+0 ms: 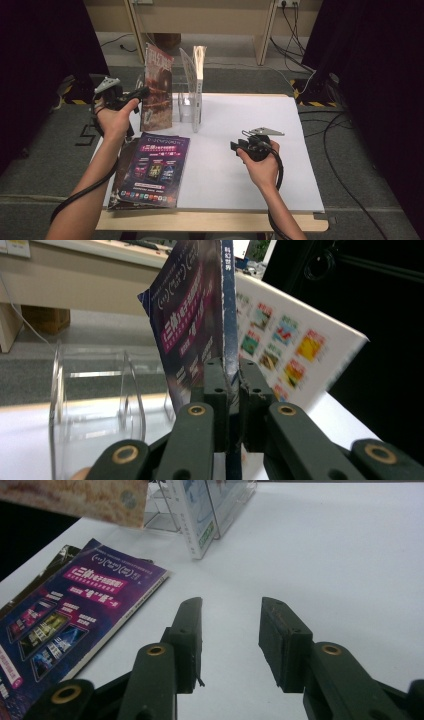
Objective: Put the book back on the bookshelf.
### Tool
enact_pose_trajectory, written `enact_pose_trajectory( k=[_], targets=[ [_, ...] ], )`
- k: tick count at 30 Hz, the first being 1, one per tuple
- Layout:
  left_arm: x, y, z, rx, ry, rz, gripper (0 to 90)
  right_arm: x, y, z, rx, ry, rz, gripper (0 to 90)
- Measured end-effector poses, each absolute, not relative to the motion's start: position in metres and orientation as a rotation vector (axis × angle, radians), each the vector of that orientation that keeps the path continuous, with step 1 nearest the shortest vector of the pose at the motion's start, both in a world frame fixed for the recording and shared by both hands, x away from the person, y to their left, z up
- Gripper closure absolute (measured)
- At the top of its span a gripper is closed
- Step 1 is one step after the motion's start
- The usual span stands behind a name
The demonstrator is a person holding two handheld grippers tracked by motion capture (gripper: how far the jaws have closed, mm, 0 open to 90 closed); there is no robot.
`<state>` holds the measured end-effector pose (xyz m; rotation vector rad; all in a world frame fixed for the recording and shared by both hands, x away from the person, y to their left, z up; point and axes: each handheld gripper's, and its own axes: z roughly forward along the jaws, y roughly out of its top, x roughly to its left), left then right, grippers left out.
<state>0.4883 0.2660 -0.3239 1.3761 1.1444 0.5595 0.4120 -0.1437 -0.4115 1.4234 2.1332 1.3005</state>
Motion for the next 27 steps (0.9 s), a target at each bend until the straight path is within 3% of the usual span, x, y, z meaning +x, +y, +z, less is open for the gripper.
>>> enact_pose_trajectory(
  k=[14,27],
  targets=[
    [0.534,0.258,-0.355,1.318,1.171,0.686,84.3,0.407,-0.157,-0.441,1.480,2.121,1.310,62.0],
    [0.494,0.277,-0.387,1.378,1.145,0.793,83.1,0.396,-0.166,-0.455,1.499,2.119,1.293,61.9]
  ],
)
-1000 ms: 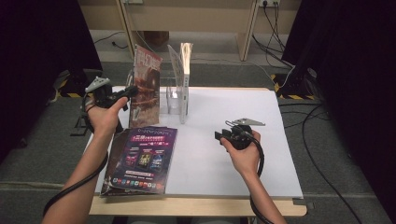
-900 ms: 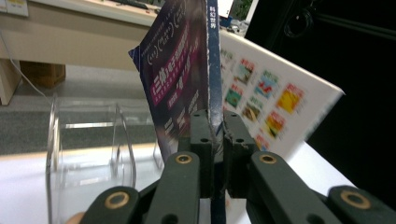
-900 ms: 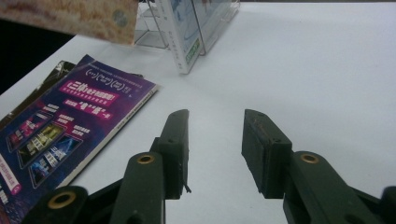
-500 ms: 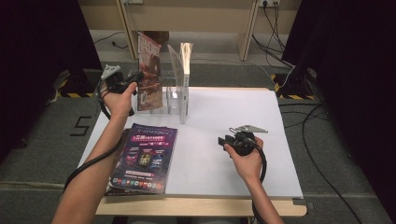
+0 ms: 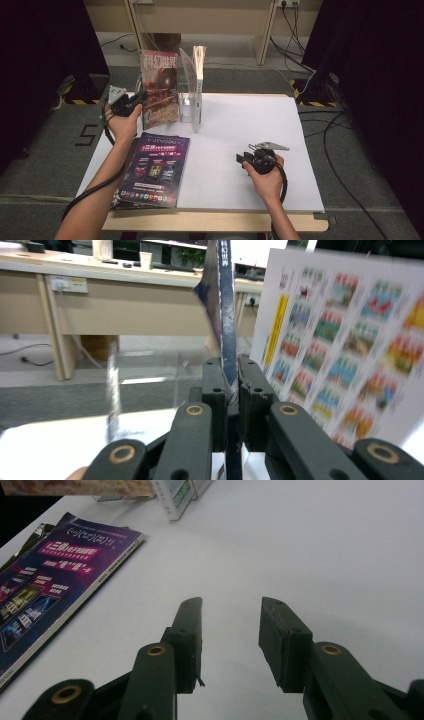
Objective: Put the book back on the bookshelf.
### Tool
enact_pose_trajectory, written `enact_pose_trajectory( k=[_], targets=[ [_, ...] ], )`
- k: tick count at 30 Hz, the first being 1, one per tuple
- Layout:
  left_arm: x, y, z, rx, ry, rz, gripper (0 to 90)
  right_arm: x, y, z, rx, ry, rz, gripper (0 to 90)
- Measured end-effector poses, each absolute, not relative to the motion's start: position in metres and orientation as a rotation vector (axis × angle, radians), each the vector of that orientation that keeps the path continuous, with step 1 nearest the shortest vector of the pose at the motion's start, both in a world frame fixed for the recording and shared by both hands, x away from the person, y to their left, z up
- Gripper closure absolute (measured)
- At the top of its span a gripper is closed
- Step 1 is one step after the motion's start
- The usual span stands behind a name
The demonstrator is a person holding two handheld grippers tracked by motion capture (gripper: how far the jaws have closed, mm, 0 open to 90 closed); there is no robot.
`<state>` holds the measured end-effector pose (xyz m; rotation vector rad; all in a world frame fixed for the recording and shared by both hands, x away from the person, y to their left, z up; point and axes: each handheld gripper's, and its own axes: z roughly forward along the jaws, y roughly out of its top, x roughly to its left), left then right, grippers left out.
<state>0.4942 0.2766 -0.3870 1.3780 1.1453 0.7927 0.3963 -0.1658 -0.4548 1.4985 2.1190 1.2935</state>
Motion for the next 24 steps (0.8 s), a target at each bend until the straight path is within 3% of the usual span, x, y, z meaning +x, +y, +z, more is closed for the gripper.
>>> enact_pose_trajectory(
  k=[14,24],
  targets=[
    [0.434,0.278,-0.417,1.486,1.153,0.748,82.1,0.394,-0.176,-0.457,1.546,2.079,1.287,61.5],
    [0.424,0.275,-0.421,1.484,1.176,0.707,80.3,0.393,-0.176,-0.457,1.558,2.078,1.295,61.3]
  ],
)
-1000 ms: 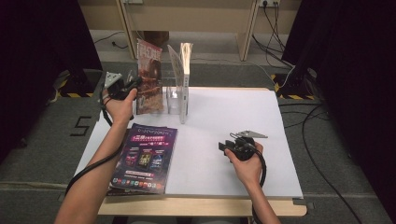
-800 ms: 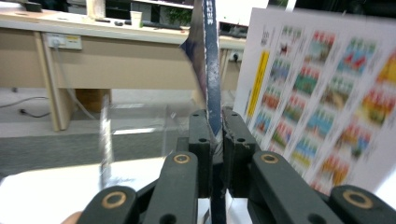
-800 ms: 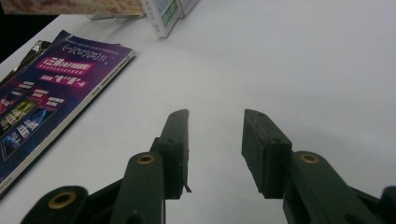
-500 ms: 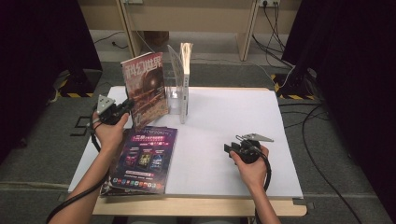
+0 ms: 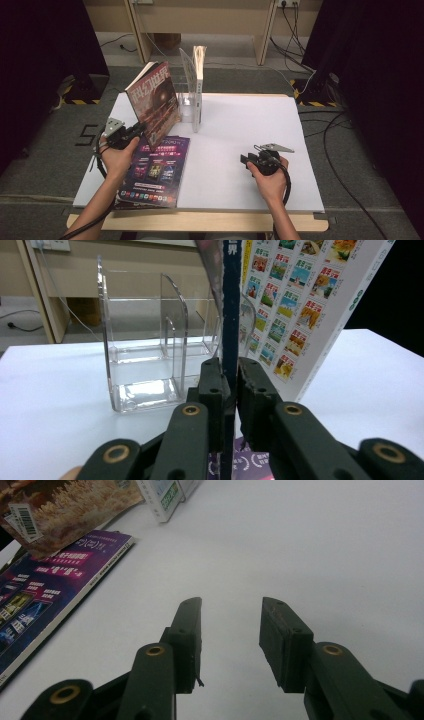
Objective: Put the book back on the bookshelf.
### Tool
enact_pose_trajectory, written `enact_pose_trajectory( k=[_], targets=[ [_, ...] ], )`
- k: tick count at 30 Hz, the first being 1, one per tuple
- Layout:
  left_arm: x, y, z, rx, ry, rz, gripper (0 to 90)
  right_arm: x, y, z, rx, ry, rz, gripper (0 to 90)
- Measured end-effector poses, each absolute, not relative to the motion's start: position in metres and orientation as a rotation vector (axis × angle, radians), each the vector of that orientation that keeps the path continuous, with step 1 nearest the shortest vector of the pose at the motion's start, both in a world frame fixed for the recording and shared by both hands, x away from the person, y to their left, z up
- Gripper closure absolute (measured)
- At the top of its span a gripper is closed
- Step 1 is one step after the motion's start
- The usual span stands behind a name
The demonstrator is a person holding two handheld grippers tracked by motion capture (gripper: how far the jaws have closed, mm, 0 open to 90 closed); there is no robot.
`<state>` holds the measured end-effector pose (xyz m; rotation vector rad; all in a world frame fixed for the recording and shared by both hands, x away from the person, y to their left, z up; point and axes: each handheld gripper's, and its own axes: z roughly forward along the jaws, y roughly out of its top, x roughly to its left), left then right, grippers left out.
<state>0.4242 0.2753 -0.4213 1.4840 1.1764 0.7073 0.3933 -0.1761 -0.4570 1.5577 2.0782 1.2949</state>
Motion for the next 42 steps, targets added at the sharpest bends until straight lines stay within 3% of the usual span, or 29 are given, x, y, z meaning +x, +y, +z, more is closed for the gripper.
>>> enact_pose_trajectory(
  k=[7,18,33,42],
  targets=[
    [0.433,0.277,-0.406,1.460,1.169,0.731,74.1,0.394,-0.177,-0.458,1.562,2.078,1.300,61.0],
    [0.453,0.284,-0.361,1.374,1.148,0.783,73.2,0.395,-0.176,-0.461,1.570,2.092,1.302,60.5],
    [0.458,0.268,-0.342,1.420,1.133,0.775,82.6,0.395,-0.180,-0.460,1.577,2.081,1.310,60.1],
    [0.454,0.264,-0.342,1.425,1.116,0.727,82.2,0.395,-0.179,-0.460,1.608,2.082,1.316,60.1]
  ],
)
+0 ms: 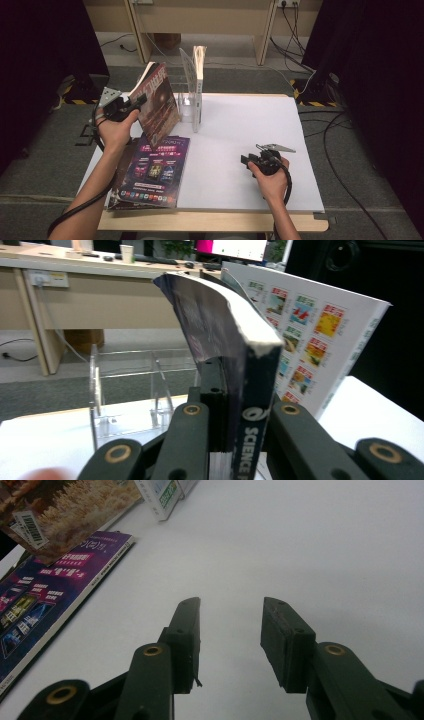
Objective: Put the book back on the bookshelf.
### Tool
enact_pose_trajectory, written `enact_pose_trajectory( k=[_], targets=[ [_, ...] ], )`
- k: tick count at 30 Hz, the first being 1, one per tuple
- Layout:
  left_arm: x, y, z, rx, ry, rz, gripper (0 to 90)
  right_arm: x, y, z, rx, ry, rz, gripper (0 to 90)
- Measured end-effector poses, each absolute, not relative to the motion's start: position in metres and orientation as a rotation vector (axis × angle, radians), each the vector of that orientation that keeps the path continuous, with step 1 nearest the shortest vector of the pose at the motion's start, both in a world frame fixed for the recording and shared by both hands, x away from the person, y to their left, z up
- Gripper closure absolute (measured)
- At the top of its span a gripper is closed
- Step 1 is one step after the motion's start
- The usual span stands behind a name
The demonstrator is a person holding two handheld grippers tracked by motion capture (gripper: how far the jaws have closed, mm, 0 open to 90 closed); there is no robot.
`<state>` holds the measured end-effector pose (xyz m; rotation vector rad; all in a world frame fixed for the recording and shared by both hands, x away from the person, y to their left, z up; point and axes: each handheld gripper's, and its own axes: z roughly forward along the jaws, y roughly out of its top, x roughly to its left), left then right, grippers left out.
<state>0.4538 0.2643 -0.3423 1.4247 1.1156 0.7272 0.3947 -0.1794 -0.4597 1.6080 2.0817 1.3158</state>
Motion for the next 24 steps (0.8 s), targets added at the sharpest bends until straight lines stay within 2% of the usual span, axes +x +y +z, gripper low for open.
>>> enact_pose_trajectory(
  k=[6,24],
  targets=[
    [0.4510,0.2632,-0.3444,1.443,1.080,0.763,83.1,0.3949,-0.1792,-0.4609,1.600,2.084,1.316,59.9],
    [0.4528,0.2645,-0.3412,1.466,1.084,0.702,83.3,0.3951,-0.1783,-0.4628,1.609,2.092,1.320,59.7]
  ],
)
